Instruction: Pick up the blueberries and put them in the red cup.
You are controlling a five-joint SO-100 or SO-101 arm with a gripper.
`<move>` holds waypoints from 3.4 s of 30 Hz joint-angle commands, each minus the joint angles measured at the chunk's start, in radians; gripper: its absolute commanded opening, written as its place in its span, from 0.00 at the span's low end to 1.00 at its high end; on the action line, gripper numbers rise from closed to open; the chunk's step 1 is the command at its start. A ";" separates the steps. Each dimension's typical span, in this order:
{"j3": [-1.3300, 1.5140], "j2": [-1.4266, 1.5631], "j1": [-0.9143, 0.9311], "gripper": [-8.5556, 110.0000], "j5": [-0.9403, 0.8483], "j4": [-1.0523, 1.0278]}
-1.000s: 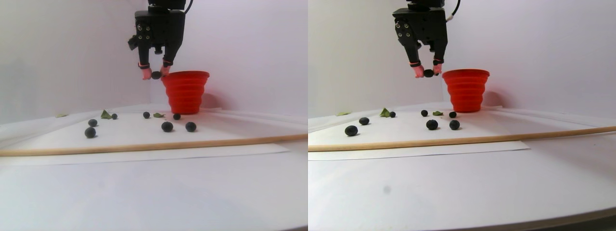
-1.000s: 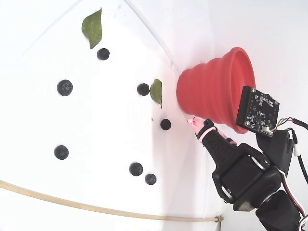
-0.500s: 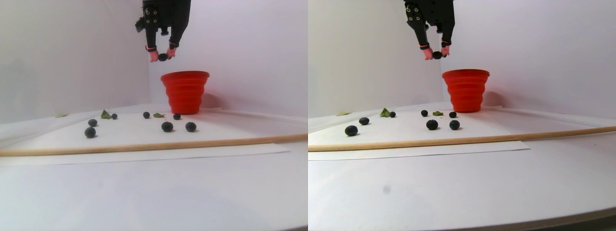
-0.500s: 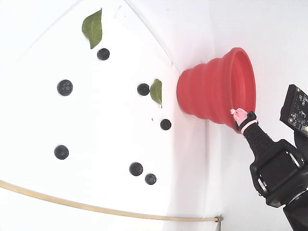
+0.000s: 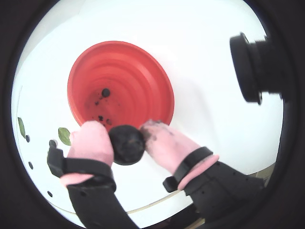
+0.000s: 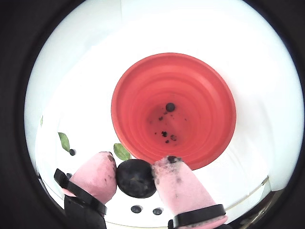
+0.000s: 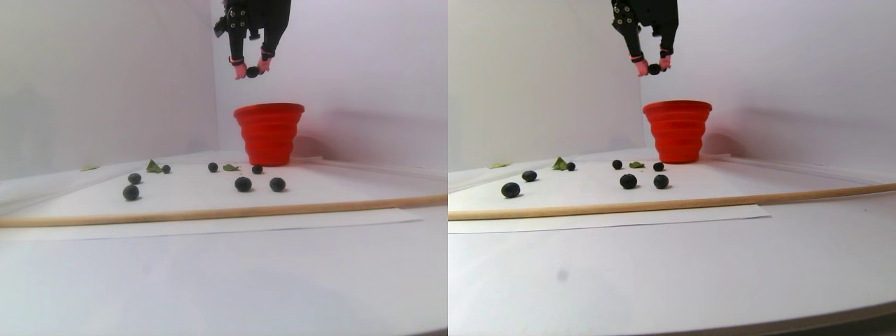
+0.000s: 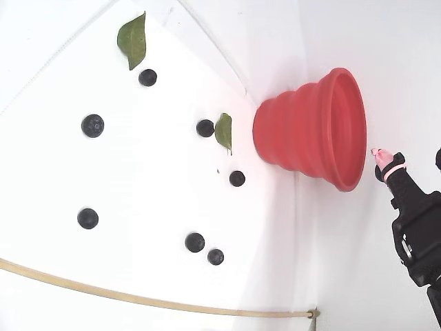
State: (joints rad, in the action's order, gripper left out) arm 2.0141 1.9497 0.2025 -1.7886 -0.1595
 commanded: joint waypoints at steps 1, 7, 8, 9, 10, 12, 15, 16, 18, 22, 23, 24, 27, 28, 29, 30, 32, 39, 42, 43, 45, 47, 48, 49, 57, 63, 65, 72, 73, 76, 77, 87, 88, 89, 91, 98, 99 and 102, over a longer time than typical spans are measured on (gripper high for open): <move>-0.117 0.002 0.020 0.19 -0.005 0.044; -0.160 -0.054 0.038 0.19 0.000 0.061; -0.170 -0.064 0.041 0.19 0.003 0.063; -0.179 -0.074 0.044 0.19 0.005 0.064; -0.187 -0.083 0.046 0.19 0.006 0.066; -0.198 -0.098 0.051 0.19 0.009 0.075; -0.213 -0.123 0.057 0.19 0.008 0.095; -0.221 -0.132 0.060 0.19 0.008 0.097; -0.235 -0.149 0.061 0.19 0.012 0.101; -0.252 -0.169 0.061 0.19 0.009 0.103; -0.256 -0.176 0.064 0.19 0.011 0.104; -0.258 -0.183 0.067 0.20 0.014 0.110; -0.256 -0.187 0.071 0.24 0.017 0.124; -0.255 -0.187 0.072 0.24 0.017 0.124; -0.250 -0.181 0.072 0.24 0.018 0.126; -0.247 -0.176 0.071 0.24 0.021 0.126; -0.235 -0.163 0.071 0.24 0.018 0.126; -0.189 -0.103 0.066 0.23 0.011 0.123; -0.172 -0.072 0.063 0.23 0.011 0.107; -0.166 -0.061 0.061 0.23 0.011 0.103; -0.160 -0.040 0.058 0.23 0.014 0.087; -0.149 -0.023 0.055 0.23 0.014 0.081; -0.141 -0.012 0.054 0.23 0.014 0.075; -0.135 -0.003 0.052 0.23 0.014 0.072; -0.084 0.069 0.043 0.23 0.015 0.020; -0.054 0.118 0.037 0.23 0.018 -0.044; -0.041 0.135 0.035 0.23 0.021 -0.063; 0.002 0.187 0.021 0.23 0.028 -0.117; 0.008 0.195 0.018 0.23 0.028 -0.127; 0.035 0.216 0.014 0.23 0.031 -0.141; 0.043 0.221 0.012 0.23 0.032 -0.146; 0.107 0.253 0.006 0.23 0.051 -0.221; 0.112 0.255 0.006 0.23 0.054 -0.225; 0.120 0.255 0.006 0.23 0.055 -0.232; 0.135 0.261 0.006 0.23 0.055 -0.238; 0.170 0.273 0.006 0.23 0.060 -0.267; 0.173 0.275 0.006 0.23 0.061 -0.270; 0.187 0.275 0.006 0.23 0.067 -0.282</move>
State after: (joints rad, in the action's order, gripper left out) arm 2.2181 2.1000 0.2163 -1.7273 -0.4403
